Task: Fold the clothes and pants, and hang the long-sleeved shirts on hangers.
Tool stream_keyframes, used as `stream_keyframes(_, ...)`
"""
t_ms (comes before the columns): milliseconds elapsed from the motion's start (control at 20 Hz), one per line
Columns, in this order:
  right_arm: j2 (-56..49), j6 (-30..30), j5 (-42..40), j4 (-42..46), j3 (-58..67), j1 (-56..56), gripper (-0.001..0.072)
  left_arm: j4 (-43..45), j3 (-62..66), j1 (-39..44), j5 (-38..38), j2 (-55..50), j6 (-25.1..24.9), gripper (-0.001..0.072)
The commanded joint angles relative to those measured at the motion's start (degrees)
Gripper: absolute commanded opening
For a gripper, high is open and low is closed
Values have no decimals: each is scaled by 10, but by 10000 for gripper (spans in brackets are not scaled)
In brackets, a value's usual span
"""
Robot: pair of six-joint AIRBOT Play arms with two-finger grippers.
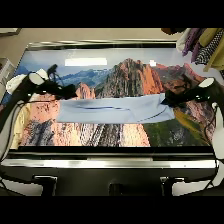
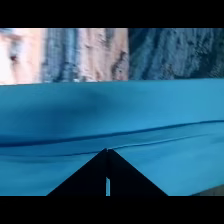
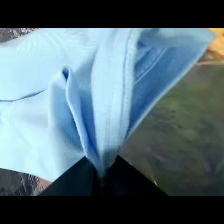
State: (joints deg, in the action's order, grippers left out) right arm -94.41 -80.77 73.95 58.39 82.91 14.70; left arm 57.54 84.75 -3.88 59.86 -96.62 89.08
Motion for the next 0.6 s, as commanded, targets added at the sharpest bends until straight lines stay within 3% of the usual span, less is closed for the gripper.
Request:
stream_keyframes(0,58,-82,49,87,46,-1,33,-94,1,101,-56,-58,5,19)
stream_keyframes(250,106,-106,101,99,95,-1,34,-182,62,245,-91,-156,6,19)
stream_keyframes(550,154,-115,134,116,98,-1,34,-192,210,341,-111,-258,93,18)
